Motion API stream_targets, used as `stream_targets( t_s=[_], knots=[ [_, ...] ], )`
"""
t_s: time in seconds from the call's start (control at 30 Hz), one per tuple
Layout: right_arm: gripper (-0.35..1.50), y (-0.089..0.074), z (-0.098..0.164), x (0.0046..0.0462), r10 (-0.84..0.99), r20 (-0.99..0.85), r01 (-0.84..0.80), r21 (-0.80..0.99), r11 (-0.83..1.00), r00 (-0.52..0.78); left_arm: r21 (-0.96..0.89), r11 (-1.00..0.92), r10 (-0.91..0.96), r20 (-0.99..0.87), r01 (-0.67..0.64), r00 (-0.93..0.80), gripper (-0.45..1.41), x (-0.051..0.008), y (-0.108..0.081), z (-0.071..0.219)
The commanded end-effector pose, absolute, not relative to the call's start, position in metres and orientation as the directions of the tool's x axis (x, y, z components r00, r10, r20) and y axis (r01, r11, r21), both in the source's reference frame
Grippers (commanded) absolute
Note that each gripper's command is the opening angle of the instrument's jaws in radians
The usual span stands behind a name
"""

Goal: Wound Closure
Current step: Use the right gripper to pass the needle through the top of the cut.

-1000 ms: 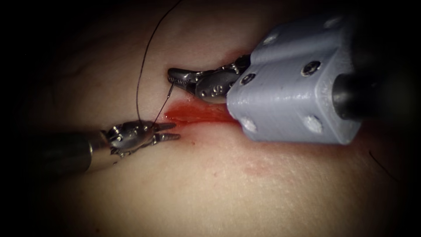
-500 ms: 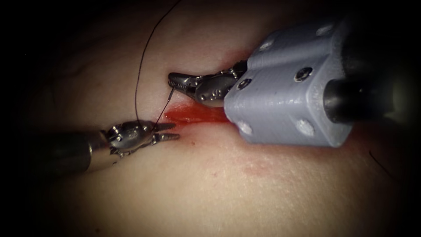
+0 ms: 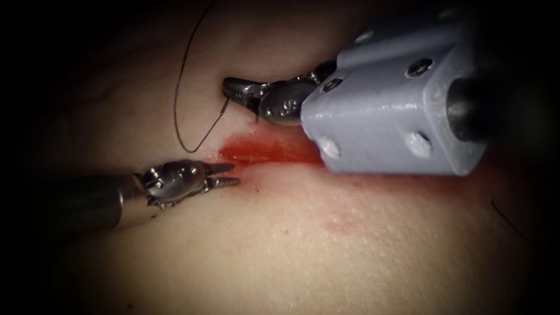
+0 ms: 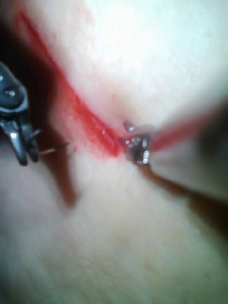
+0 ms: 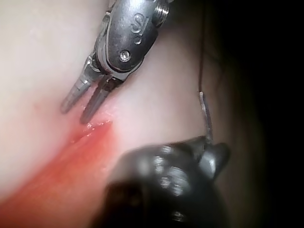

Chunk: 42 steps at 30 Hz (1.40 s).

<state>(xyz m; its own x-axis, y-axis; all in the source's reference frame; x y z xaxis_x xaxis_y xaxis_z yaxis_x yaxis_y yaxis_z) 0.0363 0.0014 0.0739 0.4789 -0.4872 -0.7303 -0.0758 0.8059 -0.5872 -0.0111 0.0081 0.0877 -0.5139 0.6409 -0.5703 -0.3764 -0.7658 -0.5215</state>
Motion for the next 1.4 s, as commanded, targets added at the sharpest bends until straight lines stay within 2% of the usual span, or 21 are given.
stream_targets(
  t_s=[0.03,0.33,1.4],
  knots=[
    [-0.35,0.0013,0.0744,0.0372,-0.490,-0.730,-0.075,-0.589,0.805,0.476,-0.525,-0.766,0.641,-0.570,-0.372,-0.514,-0.05,-0.0117,0.0077,0.0884],
    [-0.35,0.0015,0.0758,0.0385,-0.503,-0.724,-0.055,-0.594,0.803,0.472,-0.525,-0.765,0.641,-0.570,-0.372,-0.514,-0.06,-0.0117,0.0077,0.0884],
    [-0.35,-0.0017,0.0794,0.0371,-0.512,-0.712,0.006,-0.581,0.814,0.480,-0.526,-0.768,0.637,-0.571,-0.365,-0.517,-0.07,-0.0116,0.0078,0.0881]
  ],
)
